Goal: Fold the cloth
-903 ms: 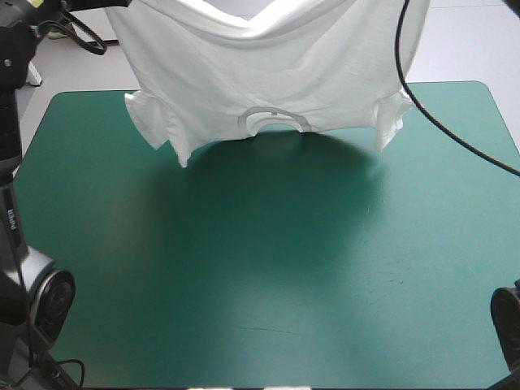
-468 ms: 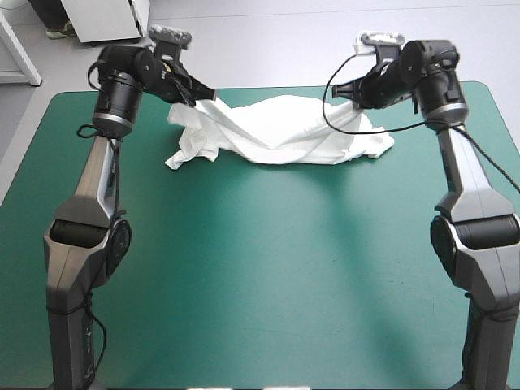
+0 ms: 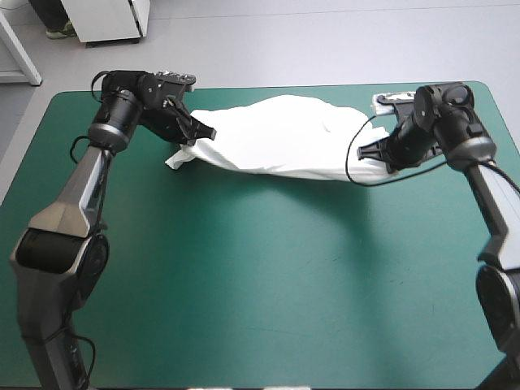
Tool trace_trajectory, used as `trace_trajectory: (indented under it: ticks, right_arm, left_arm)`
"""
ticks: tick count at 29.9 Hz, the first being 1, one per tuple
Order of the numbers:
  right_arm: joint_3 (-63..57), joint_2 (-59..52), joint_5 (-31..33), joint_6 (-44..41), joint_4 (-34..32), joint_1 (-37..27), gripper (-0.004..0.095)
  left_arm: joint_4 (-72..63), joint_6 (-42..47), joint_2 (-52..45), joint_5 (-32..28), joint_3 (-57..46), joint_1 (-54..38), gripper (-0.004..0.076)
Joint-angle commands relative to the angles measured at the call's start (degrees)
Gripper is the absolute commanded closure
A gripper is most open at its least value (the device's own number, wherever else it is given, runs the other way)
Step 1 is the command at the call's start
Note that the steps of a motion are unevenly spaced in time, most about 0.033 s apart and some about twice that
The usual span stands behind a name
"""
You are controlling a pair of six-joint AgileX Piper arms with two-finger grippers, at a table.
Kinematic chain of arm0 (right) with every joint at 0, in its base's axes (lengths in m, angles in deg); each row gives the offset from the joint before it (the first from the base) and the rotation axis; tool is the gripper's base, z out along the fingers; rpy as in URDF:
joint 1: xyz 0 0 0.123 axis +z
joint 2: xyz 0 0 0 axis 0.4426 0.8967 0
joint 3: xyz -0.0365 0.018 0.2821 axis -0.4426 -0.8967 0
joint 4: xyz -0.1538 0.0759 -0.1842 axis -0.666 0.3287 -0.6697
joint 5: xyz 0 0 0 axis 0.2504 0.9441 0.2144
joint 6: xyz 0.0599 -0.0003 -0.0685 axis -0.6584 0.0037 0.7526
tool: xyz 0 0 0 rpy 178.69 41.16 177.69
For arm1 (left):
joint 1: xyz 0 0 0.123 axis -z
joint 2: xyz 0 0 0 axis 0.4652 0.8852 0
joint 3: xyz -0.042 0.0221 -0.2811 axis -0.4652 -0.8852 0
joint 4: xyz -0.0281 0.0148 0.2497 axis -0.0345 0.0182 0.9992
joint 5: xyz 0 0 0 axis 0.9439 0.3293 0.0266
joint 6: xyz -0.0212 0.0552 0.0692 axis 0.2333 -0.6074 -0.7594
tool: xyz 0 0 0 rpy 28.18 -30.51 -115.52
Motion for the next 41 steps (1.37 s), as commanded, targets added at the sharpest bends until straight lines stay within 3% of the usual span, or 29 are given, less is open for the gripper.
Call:
trace_trajectory:
  ticks: [1, 10, 17, 24, 31, 33, 35, 38, 40, 41]
  right_arm:
    - [-10.92, -11.28, -1.13, -0.12, -0.99, -0.01, 0.0927]
    - [-40.80, -32.41, -1.13, -0.04, 1.97, -0.01, 0.0927]
    - [-55.94, -43.80, -1.01, -1.31, 5.03, -0.01, 0.0926]
    - [-62.12, -47.62, -0.78, -2.88, 5.79, -0.01, 0.0926]
    - [-63.61, -48.09, -0.89, 2.46, 6.85, -0.01, 0.0900]
    - [-62.62, -48.09, -1.32, 3.15, 5.67, -0.01, 0.0782]
    - [-61.11, -48.09, -1.87, 3.15, 4.36, -0.01, 0.0590]
    - [-57.80, -48.09, -2.10, 2.02, 3.71, -0.01, 0.0186]
    - [-54.84, -48.09, -1.73, 0.74, 3.71, -0.01, -0.0041]
    - [-53.54, -48.09, -1.18, 0.06, 3.56, -0.01, -0.0033]
  left_arm:
    - [-0.57, -0.08, -11.84, 1.77, -10.98, 0.12, 0.0733]
    - [-0.56, 0.81, -38.95, 0.02, -50.95, 0.12, 0.0733]
    - [0.77, 5.22, -57.05, 2.29, -68.74, 0.12, 0.0733]
    - [-2.69, 5.22, -57.81, 2.29, -81.04, 0.22, 0.0733]
    - [-0.67, 2.98, -56.40, 0.10, -83.35, 0.22, 0.0713]
    - [-0.63, 2.83, -56.40, -0.75, -82.67, 0.22, 0.0645]
    - [-1.05, 2.83, -56.40, -1.10, -81.43, 0.22, 0.0524]
    - [-1.03, 2.83, -56.40, -0.57, -78.04, 0.22, 0.0249]
    - [-0.50, 3.12, -56.40, 1.14, -74.52, 0.22, 0.0115]
    - [-0.37, 3.28, -56.40, 1.90, -72.36, 0.22, 0.0089]
